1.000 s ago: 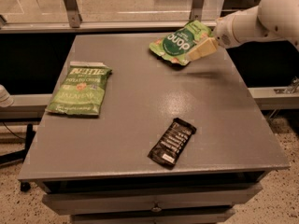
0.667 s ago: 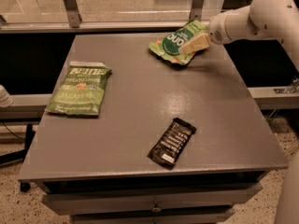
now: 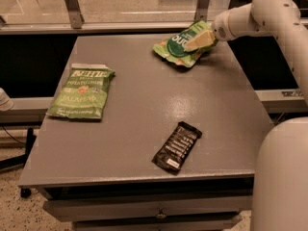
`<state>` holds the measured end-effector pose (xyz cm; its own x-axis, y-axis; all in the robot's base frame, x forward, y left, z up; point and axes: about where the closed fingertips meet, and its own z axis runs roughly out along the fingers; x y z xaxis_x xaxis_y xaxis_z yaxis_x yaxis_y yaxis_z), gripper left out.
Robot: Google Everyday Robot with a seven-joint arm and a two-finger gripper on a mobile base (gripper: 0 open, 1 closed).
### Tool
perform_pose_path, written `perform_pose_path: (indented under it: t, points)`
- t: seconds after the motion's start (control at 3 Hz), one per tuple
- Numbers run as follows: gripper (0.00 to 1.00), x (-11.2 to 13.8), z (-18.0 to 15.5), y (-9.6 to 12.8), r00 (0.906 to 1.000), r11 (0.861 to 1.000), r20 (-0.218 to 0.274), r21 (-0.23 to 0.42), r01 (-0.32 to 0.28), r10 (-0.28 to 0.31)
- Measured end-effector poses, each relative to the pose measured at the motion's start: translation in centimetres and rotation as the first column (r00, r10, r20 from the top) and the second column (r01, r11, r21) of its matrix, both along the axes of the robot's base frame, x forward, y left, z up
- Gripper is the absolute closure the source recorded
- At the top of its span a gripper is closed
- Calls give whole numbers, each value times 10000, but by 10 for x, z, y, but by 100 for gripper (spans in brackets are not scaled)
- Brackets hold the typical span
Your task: Move green rice chip bag near green jalapeno chip bag
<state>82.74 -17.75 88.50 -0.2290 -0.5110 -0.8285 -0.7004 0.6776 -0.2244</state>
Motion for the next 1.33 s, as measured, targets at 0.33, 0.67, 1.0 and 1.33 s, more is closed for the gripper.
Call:
perform_pose_path:
  t: [0.33, 0.67, 1.0, 1.33]
  points:
    - [17, 4, -18, 2, 9971, 9999, -755, 109, -28, 36]
    - [39, -1, -22, 7, 9920, 9989, -1217, 376, -286, 330]
    - [62, -16, -14, 15, 9851, 9942, -1474, 733, -784, 885]
    - [87, -41, 2, 17, 9769, 9846, -1538, 1158, -1314, 1484]
